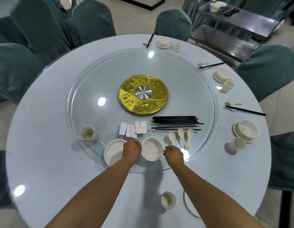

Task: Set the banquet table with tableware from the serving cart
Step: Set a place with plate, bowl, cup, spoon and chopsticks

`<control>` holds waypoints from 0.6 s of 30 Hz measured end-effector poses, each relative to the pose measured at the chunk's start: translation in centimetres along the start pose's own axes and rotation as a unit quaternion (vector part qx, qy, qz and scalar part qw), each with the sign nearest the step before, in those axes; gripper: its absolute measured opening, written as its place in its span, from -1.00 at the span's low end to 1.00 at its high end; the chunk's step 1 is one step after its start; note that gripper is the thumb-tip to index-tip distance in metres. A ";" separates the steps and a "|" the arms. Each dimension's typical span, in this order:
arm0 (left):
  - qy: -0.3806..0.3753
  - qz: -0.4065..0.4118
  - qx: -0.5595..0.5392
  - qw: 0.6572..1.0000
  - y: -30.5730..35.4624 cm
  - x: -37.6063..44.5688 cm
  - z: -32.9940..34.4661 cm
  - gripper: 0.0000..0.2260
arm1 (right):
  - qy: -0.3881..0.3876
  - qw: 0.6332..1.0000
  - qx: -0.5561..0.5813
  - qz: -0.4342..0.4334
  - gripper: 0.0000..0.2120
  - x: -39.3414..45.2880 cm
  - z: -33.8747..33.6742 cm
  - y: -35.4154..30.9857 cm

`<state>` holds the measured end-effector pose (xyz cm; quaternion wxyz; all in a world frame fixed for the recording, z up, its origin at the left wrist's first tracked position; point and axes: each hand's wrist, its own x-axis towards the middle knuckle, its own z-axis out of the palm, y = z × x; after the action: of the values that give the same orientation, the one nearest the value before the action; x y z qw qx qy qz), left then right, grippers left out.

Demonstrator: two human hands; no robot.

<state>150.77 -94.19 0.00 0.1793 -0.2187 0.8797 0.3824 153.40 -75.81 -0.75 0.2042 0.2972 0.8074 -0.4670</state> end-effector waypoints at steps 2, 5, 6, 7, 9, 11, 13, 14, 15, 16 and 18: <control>-0.005 -0.021 -0.003 1.000 0.1 0.2 0.0 -0.75 | 0.004 1.000 0.003 0.003 -0.66 0.1 0.1 -0.2; -0.010 -0.027 0.002 1.000 0.1 0.3 -0.1 -0.72 | 0.007 1.000 0.000 0.004 -0.68 0.2 0.2 -0.4; -0.010 -0.023 0.004 1.000 0.2 0.3 0.0 -0.72 | 0.008 1.000 -0.005 0.003 -0.68 0.1 0.2 -0.5; -0.013 -0.018 0.005 1.000 0.2 0.3 0.0 -0.72 | 0.009 1.000 -0.010 0.003 -0.68 0.0 0.2 -0.7; -0.020 -0.020 -0.002 1.000 0.4 0.1 0.0 -0.73 | 0.011 1.000 -0.019 0.002 -0.68 -0.1 0.2 -0.9; -0.011 -0.022 -0.011 1.000 0.5 0.1 -0.1 -0.72 | 0.008 1.000 -0.028 -0.004 -0.72 -0.2 0.3 -1.0; -0.002 -0.023 -0.012 1.000 0.5 0.1 -0.3 -0.73 | 0.002 0.998 -0.056 -0.010 -0.76 -0.3 0.2 -1.3; 0.000 -0.025 -0.013 1.000 0.4 0.2 -0.4 -0.74 | -0.008 0.997 -0.073 -0.011 -0.75 -0.4 0.2 -1.5; 0.002 -0.028 -0.016 0.999 0.3 0.2 -0.4 -0.75 | -0.016 0.996 -0.084 -0.008 -0.72 -0.3 0.1 -1.5; 0.003 -0.030 -0.020 0.999 0.3 0.2 -0.5 -0.75 | -0.020 0.995 -0.095 -0.005 -0.70 -0.2 0.1 -1.6; 0.004 -0.031 -0.024 0.999 0.3 0.2 -0.5 -0.75 | -0.016 1.000 -0.021 0.014 -0.75 -0.2 -0.1 -1.5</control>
<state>150.39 -94.41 0.39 0.1819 -0.2514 0.8639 0.3967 152.58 -76.37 0.36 0.2301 0.2966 0.8092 -0.4519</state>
